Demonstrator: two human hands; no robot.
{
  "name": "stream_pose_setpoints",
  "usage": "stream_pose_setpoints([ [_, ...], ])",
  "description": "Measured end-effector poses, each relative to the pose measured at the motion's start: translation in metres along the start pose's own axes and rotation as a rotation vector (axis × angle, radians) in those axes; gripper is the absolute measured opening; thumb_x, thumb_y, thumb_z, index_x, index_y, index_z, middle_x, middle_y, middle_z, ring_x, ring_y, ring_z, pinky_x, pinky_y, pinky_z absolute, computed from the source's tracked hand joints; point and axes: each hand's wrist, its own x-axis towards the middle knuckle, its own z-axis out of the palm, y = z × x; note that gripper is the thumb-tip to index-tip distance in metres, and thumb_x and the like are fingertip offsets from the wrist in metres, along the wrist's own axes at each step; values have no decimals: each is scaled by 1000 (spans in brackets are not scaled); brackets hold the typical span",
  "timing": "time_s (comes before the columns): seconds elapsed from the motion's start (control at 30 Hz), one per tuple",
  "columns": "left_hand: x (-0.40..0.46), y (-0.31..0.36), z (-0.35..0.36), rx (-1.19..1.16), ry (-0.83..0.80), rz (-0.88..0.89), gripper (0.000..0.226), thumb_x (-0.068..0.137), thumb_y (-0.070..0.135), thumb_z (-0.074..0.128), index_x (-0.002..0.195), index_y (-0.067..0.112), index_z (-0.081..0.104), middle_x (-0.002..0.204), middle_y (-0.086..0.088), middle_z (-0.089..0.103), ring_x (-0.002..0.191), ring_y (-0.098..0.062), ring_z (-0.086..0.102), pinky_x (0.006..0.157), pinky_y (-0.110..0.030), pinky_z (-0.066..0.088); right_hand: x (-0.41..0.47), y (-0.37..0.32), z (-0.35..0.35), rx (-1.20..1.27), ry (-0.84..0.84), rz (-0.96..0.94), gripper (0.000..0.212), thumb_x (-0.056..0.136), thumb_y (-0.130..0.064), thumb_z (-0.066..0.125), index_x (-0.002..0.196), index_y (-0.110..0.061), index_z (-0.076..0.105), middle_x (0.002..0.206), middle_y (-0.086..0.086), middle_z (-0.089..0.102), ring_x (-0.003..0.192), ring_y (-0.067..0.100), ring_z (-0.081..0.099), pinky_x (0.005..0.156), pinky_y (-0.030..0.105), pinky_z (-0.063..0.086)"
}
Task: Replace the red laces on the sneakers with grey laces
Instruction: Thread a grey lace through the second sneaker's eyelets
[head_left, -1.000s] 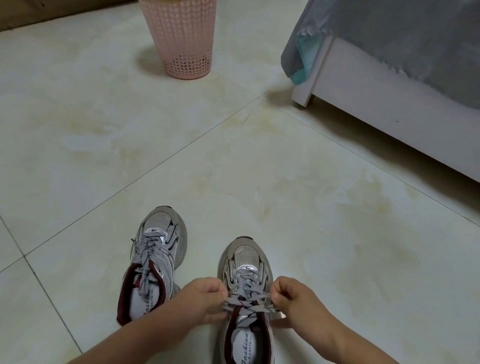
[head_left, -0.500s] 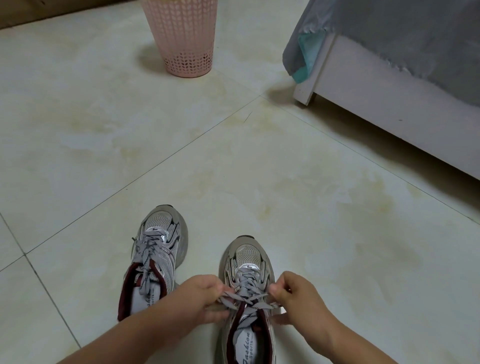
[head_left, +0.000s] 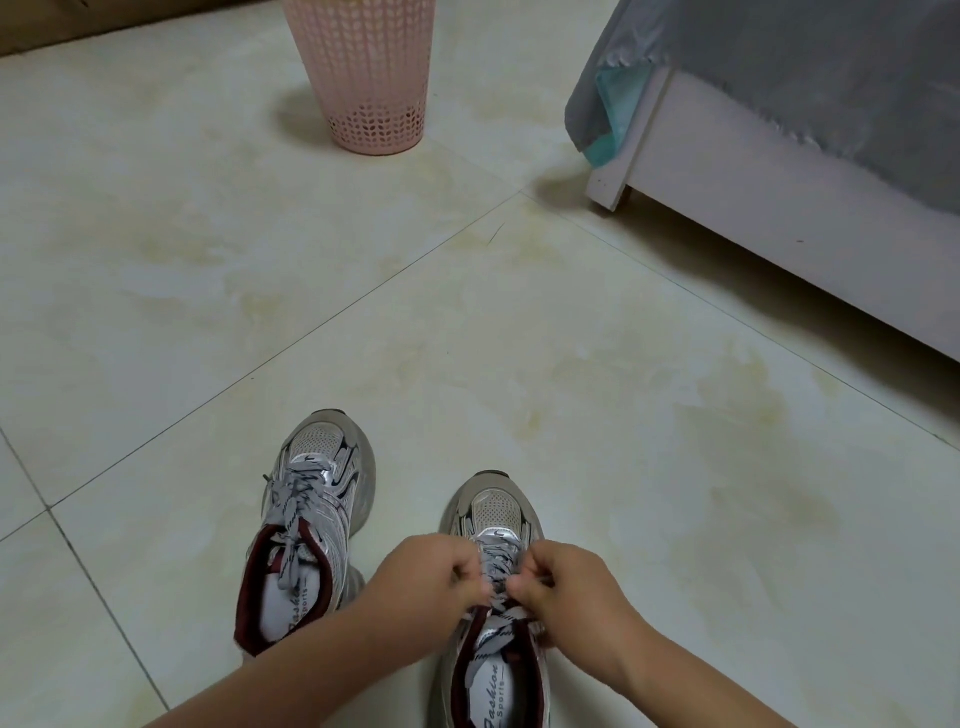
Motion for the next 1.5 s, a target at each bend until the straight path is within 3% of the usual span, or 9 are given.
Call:
stream_pose_setpoints([
  [0.23, -10, -7, -6, -834, -92, -403, 26, 94, 8, 46, 70, 7, 56, 80, -11, 67, 66, -10, 66, 63, -19, 55, -7, 11, -6, 546, -54, 211, 24, 95, -9, 47, 71, -11, 45, 78, 9, 53, 66, 14, 51, 54, 22, 50],
  [0.33, -13, 0, -5, -672, -6, -313, 25, 94, 9, 45, 71, 11, 55, 76, -3, 67, 61, -7, 61, 66, -19, 51, -11, 10, -8, 471, 51, 183, 15, 94, -16, 49, 79, -10, 48, 83, 5, 58, 70, 13, 53, 60, 25, 50],
  [0.53, -29, 5, 1, 144, 268, 360, 13, 77, 32, 63, 73, 27, 51, 90, 20, 43, 83, 2, 44, 70, -10, 33, -30, 7, -11, -402, 173, -289, 23, 78, -45, 64, 96, -32, 57, 106, -16, 41, 105, 4, 38, 82, 18, 33],
  [0.63, -30, -1, 16, 202, 180, 302, 32, 74, 43, 64, 98, 31, 47, 102, 22, 32, 91, 0, 42, 74, -11, 32, -31, 5, -4, -632, 169, -460, 16, 69, -32, 72, 78, -20, 67, 94, -4, 57, 93, 19, 55, 74, 29, 44],
  [0.83, -29, -15, 30, -35, 160, -14, 42, 74, 33, 69, 105, 36, 41, 98, 17, 43, 85, 2, 52, 67, -7, 39, -26, -4, -9, -251, 90, -185, 26, 93, -12, 46, 69, -23, 46, 83, -8, 43, 85, 9, 39, 71, 19, 31],
  [1.13, -29, -12, 33, -82, 165, -76, 35, 78, 21, 64, 100, 36, 40, 97, 15, 42, 72, -1, 49, 63, -10, 40, -20, -20, -57, 568, 206, 39, 33, 97, -8, 40, 66, -9, 52, 67, 2, 47, 65, 13, 42, 60, 24, 33],
  [1.23, -38, 0, 30, 247, 276, 68, 26, 81, 29, 54, 103, 27, 40, 100, 13, 35, 71, -4, 44, 62, -13, 32, -16, -21, -44, 489, 243, 36, 31, 94, -9, 43, 65, -12, 53, 66, 0, 50, 64, 13, 44, 58, 23, 34],
  [1.37, -44, 14, 24, 479, 368, 442, 25, 59, 41, 67, 62, 20, 54, 72, 3, 52, 59, -12, 52, 49, -19, 41, -12, -14, -34, 398, 186, 85, 22, 92, -14, 48, 72, -11, 56, 71, 1, 52, 64, 12, 43, 55, 21, 35],
  [1.5, -35, 25, 20, 644, 290, 351, 45, 25, 52, 86, 46, 23, 57, 62, 5, 53, 55, -13, 55, 46, -20, 42, -17, 4, -17, 208, 194, 134, 22, 95, -29, 46, 114, -19, 52, 107, -2, 54, 95, 12, 54, 79, 23, 39],
])
